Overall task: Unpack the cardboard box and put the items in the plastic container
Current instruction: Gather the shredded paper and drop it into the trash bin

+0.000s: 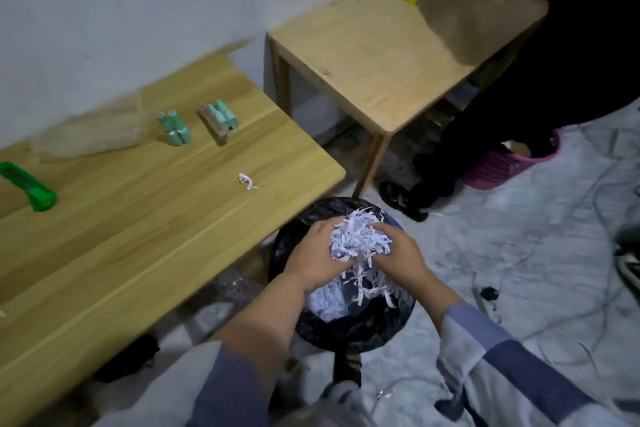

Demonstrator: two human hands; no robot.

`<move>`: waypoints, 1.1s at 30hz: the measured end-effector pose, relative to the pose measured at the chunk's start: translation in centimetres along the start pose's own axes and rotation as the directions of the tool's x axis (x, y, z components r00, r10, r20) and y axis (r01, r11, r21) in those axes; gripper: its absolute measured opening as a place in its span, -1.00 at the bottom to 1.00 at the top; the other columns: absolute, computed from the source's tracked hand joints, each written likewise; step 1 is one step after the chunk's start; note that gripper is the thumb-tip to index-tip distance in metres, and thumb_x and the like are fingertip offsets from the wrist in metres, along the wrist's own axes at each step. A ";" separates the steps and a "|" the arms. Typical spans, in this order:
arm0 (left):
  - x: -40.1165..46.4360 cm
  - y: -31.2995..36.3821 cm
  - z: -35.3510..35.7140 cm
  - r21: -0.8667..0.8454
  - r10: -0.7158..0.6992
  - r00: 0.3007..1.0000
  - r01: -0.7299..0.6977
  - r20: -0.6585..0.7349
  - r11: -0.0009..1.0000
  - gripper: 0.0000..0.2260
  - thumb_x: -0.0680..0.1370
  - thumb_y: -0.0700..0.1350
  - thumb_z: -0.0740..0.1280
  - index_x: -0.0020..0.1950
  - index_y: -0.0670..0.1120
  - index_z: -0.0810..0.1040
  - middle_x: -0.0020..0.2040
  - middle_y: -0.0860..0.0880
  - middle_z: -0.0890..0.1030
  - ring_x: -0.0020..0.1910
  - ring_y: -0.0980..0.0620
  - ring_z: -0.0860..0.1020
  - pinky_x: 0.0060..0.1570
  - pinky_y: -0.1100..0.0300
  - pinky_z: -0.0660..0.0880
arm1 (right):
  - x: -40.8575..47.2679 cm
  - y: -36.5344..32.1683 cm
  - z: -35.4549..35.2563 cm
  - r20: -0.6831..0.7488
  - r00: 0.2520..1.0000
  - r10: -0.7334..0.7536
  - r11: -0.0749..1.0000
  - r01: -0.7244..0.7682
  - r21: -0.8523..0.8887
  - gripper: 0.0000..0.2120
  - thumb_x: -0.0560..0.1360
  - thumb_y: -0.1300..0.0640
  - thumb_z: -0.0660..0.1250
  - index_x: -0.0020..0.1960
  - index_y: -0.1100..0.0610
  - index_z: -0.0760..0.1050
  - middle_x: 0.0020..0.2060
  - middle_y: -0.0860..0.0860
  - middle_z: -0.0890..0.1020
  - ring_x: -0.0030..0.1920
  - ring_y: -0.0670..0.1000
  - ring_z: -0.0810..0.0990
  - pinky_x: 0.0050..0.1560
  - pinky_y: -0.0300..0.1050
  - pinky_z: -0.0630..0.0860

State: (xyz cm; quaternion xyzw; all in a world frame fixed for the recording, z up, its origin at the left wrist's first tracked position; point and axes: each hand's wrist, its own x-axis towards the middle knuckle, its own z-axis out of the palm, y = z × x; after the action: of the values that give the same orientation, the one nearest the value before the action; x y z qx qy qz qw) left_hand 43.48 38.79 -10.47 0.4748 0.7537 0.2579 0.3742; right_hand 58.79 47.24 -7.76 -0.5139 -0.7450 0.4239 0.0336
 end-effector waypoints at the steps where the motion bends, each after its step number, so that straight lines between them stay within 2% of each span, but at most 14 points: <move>1: 0.6 -0.8 0.9 0.000 -0.069 0.998 0.069 0.011 0.998 -0.26 0.39 0.19 0.46 0.48 0.11 0.22 0.42 0.05 0.31 0.32 0.00 0.40 0.23 0.08 0.42 | 1.0 1.2 0.5 0.045 0.999 0.025 0.999 -0.024 -0.031 -0.46 0.35 0.29 0.38 0.31 0.05 0.43 0.25 0.07 0.49 0.24 0.06 0.49 0.10 -0.24 0.37; 5: 2.4 -4.5 3.9 -0.012 -0.260 0.966 0.260 -0.001 0.966 -0.24 0.39 0.17 0.47 0.50 0.12 0.19 0.46 0.04 0.26 0.36 -0.02 0.39 0.25 0.07 0.42 | 4.8 5.5 3.0 0.184 0.977 0.110 0.991 -0.094 -0.097 -0.39 0.38 0.20 0.44 0.37 0.00 0.33 0.32 0.09 0.37 0.23 0.09 0.48 0.07 -0.26 0.36; 8: 3.8 -7.8 6.8 -0.073 -0.298 0.955 0.297 0.004 0.952 -0.22 0.38 0.05 0.52 0.51 0.06 0.22 0.47 -0.04 0.27 0.40 -0.05 0.35 0.32 0.12 0.34 | 7.5 8.9 5.8 0.272 0.951 0.146 0.987 -0.122 -0.103 -0.31 0.39 0.09 0.47 0.43 0.02 0.24 0.36 0.13 0.31 0.29 0.12 0.43 0.24 -0.13 0.38; 11: 5.2 -10.0 9.2 -0.001 -0.322 0.946 0.323 0.030 0.947 -0.20 0.37 0.00 0.54 0.52 0.00 0.21 0.50 -0.11 0.25 0.46 -0.10 0.26 0.39 0.03 0.28 | 9.9 11.2 8.5 0.344 0.911 0.230 0.973 -0.220 -0.069 -0.31 0.44 0.04 0.42 0.48 0.00 0.19 0.43 0.13 0.24 0.38 0.15 0.37 0.36 -0.04 0.34; 14: 6.0 -11.1 10.7 0.063 -0.363 0.929 0.359 0.073 0.931 -0.22 0.40 0.02 0.51 0.52 -0.01 0.19 0.53 -0.09 0.19 0.50 -0.10 0.18 0.43 -0.03 0.22 | 11.3 13.2 10.7 0.393 0.883 0.256 0.966 -0.224 -0.126 -0.41 0.44 0.06 0.35 0.44 -0.01 0.29 0.45 0.12 0.30 0.40 0.13 0.37 0.39 -0.01 0.33; 18: 5.7 -10.9 10.9 0.036 -0.355 0.932 0.353 0.069 0.935 -0.30 0.43 -0.03 0.48 0.50 -0.08 0.26 0.50 -0.09 0.25 0.48 -0.08 0.22 0.42 0.06 0.22 | 11.6 14.8 11.7 0.434 0.865 0.251 0.962 -0.175 -0.208 -0.50 0.42 0.06 0.34 0.35 0.03 0.42 0.35 0.15 0.46 0.33 0.14 0.45 0.36 0.00 0.38; 23: 4.7 -8.7 8.9 0.010 -0.345 0.938 0.344 0.026 0.939 -0.40 0.44 -0.06 0.47 0.43 -0.11 0.37 0.43 -0.11 0.38 0.39 -0.08 0.36 0.33 0.14 0.30 | 10.3 11.8 9.2 0.398 0.895 0.200 0.966 -0.114 -0.231 -0.58 0.47 0.08 0.30 0.32 0.09 0.46 0.26 0.14 0.56 0.28 0.13 0.52 0.31 -0.03 0.43; 29: 2.0 -4.8 4.5 0.017 -0.324 0.944 0.324 0.056 0.946 -0.42 0.47 0.04 0.43 0.45 -0.02 0.34 0.42 -0.04 0.40 0.37 -0.05 0.41 0.32 0.05 0.39 | 6.7 6.0 5.1 0.368 0.921 0.128 0.962 -0.025 -0.272 -0.57 0.52 0.10 0.27 0.37 0.14 0.39 0.30 0.17 0.51 0.30 0.17 0.49 0.28 -0.05 0.41; 33: -1.3 -2.3 0.8 0.062 -0.271 0.962 0.268 0.031 0.961 -0.47 0.48 0.03 0.42 0.42 0.00 0.38 0.37 -0.02 0.46 0.30 -0.03 0.47 0.23 0.14 0.42 | 2.8 1.7 3.1 0.327 0.943 0.067 0.964 0.024 -0.265 -0.58 0.51 0.13 0.27 0.36 0.12 0.40 0.29 0.15 0.53 0.29 0.15 0.50 0.29 -0.02 0.42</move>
State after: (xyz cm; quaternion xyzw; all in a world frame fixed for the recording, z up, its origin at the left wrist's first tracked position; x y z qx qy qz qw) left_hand 43.32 36.72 -12.25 0.3833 0.8108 0.1735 0.4069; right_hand 57.27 47.84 -11.96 -0.4429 -0.7842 0.4015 -0.1663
